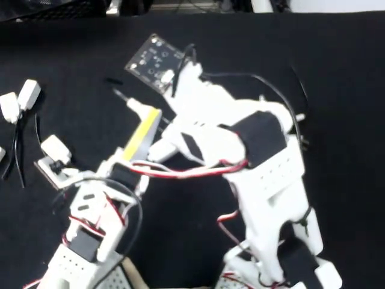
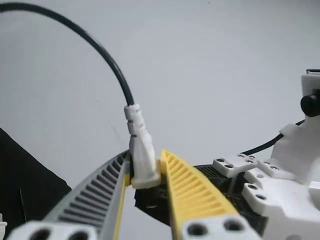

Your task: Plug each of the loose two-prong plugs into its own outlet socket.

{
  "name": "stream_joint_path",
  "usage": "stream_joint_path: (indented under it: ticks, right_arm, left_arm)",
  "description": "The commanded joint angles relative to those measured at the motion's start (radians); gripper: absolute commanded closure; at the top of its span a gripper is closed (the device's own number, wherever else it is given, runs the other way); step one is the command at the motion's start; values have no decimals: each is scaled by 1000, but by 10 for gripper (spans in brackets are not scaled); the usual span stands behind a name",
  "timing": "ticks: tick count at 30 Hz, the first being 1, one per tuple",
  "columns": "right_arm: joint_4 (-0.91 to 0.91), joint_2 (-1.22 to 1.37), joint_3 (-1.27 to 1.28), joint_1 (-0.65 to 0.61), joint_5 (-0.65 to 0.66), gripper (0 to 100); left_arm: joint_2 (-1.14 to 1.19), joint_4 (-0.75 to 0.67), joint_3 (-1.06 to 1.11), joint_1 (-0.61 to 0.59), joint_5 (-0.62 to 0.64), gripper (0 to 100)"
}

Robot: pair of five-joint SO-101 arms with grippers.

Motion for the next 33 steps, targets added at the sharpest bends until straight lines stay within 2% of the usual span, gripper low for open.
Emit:
stream_joint_path:
  ticks: [1,6,17,25,33]
  right_arm:
    - [-8,18,-10,40,26,986]
    - [-48,47,-13,98,26,986]
    - [-44,179,-130,117,25,986]
    - [-48,211,-179,120,26,986]
    - [23,209,-177,158,26,986]
  left_arm:
    - [-12,-17,13,68,14,970]
    - [-12,-17,13,68,14,970]
    - [-12,-15,13,70,17,970]
    - [-12,94,13,174,14,970]
    - [-12,95,13,96,14,970]
